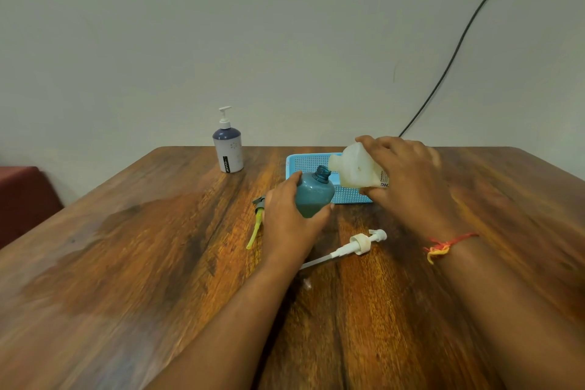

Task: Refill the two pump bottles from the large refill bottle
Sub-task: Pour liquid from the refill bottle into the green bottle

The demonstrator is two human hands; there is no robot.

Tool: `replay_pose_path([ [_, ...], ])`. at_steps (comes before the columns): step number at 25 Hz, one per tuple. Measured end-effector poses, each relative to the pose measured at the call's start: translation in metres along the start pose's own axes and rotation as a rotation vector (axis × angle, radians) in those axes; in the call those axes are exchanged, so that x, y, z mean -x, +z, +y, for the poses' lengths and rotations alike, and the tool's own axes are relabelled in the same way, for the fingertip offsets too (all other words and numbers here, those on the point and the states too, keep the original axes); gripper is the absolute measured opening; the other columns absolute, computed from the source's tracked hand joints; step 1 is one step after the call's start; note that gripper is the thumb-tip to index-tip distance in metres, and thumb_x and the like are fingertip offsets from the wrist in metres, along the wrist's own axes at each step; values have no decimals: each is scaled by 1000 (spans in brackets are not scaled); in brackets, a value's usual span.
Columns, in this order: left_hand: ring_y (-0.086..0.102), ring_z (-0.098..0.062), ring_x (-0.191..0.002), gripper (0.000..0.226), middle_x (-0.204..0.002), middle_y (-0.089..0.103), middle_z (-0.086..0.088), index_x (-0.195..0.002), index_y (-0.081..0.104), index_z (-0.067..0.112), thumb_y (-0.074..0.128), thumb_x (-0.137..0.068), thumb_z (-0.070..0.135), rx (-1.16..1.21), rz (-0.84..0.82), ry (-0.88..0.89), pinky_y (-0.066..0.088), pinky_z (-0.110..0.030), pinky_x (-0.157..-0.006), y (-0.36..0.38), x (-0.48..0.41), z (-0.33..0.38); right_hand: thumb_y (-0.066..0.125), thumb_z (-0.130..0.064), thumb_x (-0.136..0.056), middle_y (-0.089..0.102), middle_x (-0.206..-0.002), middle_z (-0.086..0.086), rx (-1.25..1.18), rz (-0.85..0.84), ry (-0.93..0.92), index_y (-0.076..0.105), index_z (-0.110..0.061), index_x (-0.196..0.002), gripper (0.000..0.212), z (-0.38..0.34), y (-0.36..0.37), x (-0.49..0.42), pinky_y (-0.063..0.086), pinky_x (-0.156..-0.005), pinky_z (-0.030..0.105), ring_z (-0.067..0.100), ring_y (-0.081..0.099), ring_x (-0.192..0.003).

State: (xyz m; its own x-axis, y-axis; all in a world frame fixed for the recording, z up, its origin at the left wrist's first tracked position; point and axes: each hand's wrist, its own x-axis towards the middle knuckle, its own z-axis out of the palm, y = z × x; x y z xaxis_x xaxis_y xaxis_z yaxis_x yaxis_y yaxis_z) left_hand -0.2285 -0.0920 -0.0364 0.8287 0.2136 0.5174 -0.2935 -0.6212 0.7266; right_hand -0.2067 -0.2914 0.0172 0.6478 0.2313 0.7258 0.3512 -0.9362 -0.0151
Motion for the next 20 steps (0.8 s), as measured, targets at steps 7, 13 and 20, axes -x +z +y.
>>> replay_pose_path([
  [7,43,-12,-132,82,-141,55,5,-149,45,20,83,-80,42,15,-4,7,46,-35,-107,0,1,1,86,-30,-75,57,-137,3,33,24,2,42,-30,-149,86,0,0,0,34,-102,52,30,49,-125],
  [13,44,-11,-130,82,-140,55,5,-149,46,19,82,-80,43,16,-9,9,47,-32,-105,1,2,2,85,-28,-76,56,-137,3,47,47,0,42,-32,-148,84,-1,0,0,33,-103,52,31,48,-125],
  [20,44,-11,-129,81,-139,56,6,-148,47,20,83,-79,42,22,-7,11,47,-34,-106,1,2,3,85,-26,-75,56,-136,3,49,78,-12,43,-32,-147,84,-2,0,0,31,-104,50,31,47,-125],
])
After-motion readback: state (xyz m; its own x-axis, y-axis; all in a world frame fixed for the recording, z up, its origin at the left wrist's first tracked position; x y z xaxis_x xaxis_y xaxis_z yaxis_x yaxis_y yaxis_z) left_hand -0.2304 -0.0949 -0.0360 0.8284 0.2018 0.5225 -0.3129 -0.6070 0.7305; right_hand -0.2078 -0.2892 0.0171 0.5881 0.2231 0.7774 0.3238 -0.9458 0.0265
